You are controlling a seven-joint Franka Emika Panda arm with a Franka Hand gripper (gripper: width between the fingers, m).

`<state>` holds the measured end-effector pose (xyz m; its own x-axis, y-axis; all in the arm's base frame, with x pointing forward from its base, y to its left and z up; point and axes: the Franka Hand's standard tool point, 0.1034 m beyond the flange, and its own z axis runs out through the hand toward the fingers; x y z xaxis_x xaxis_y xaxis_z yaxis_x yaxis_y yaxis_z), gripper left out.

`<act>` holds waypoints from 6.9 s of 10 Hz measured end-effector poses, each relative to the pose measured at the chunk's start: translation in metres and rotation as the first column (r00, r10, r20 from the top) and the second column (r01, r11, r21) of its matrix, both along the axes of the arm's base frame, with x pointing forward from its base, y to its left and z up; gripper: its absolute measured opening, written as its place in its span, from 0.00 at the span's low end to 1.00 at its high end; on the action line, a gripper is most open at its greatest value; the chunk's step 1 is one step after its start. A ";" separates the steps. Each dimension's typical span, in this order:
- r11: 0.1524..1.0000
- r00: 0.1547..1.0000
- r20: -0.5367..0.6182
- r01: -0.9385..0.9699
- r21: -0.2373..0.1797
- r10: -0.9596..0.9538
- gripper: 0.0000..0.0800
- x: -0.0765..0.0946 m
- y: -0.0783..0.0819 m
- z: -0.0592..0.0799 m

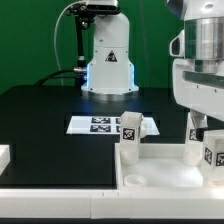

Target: Assemble square table

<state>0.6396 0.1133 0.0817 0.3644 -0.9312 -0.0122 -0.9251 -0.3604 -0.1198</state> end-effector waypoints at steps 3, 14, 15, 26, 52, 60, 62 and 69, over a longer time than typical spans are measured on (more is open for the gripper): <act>0.938 0.939 0.016 -0.343 -0.048 0.344 0.81 -0.002 0.006 0.005; 0.522 0.532 -0.033 -0.840 -0.145 0.846 0.35 0.001 0.000 0.004; 0.574 0.583 -0.028 -0.807 -0.140 0.812 0.35 0.001 0.000 0.004; 0.850 0.850 -0.038 0.527 0.029 -0.525 0.36 0.000 0.003 0.001; 0.886 0.886 -0.020 0.464 0.006 -0.464 0.36 0.000 0.001 0.000; 0.930 0.936 -0.010 -0.351 -0.105 0.352 0.81 -0.001 0.005 0.000; 0.700 0.714 -0.045 -0.695 -0.166 0.699 0.81 0.002 0.001 0.000; 0.636 0.652 -0.057 -0.753 -0.167 0.756 0.36 0.002 -0.001 -0.002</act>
Offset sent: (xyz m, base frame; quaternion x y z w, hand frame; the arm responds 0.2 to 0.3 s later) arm 0.0000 0.0000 0.0000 0.0000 0.0000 -0.1296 0.9916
